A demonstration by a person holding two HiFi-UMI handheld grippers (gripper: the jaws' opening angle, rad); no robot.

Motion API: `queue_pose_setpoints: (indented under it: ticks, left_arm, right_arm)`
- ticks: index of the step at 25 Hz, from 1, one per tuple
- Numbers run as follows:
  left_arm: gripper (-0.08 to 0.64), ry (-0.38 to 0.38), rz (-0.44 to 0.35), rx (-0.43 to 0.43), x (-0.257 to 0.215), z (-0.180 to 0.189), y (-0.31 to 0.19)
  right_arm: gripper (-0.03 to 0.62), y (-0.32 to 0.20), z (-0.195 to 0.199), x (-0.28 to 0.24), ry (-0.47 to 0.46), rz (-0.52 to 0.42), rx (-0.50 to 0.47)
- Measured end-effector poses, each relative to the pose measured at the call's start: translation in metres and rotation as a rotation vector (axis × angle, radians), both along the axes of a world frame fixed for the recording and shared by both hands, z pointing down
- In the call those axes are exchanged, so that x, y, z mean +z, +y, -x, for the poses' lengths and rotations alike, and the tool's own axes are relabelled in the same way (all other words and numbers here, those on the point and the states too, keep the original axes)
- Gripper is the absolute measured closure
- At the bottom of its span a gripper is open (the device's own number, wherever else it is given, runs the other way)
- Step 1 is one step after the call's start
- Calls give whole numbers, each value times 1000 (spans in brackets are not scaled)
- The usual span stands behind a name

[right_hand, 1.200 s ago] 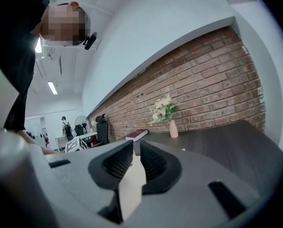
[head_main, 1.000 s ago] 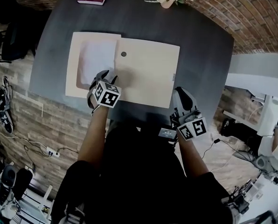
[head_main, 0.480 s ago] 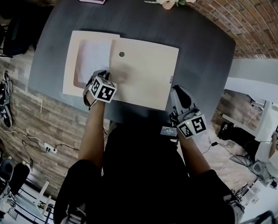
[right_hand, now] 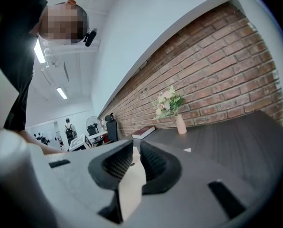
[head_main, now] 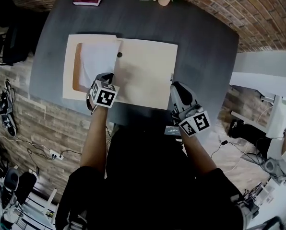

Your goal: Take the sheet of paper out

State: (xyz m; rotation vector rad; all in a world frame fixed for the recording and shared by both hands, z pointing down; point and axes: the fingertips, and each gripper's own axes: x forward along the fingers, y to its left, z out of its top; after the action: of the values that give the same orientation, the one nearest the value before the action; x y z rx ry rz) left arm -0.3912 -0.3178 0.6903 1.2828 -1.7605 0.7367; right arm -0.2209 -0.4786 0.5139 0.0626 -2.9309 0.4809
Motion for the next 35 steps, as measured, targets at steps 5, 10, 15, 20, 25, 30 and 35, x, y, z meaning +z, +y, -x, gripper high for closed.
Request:
queue_pose_setpoints:
  ticks: [5,10,15,20,25,30,35]
  left_arm:
    - [563,40,-48,34,-12,-37,-29]
    - [565,57,-93,81,-24,-73,-57]
    - [565,63,-157,115,-40,-104,-87]
    - [566,55,-238,114,-77,-129,-112]
    - [566,6,-345,96,-126,-140,-129]
    - [566,-75,-470,89,-184,-148,-128]
    - [566,-180,-593,67,-247,-143,-104]
  right_arm:
    - [543,-14,-17,-6,-25,-1,29]
    - [543,-32,-42,-13,-54,-6,69]
    - [543,-48,-70,-18,-75,-12,86]
    - [543,-63,-96,-28,-107,-18,97]
    - [543,-76,-113,-37,-135,-25,87]
    - [543,-74,-121,-46,-165,-48,51]
    - [543,-62,-119,-63,-205,-70,32]
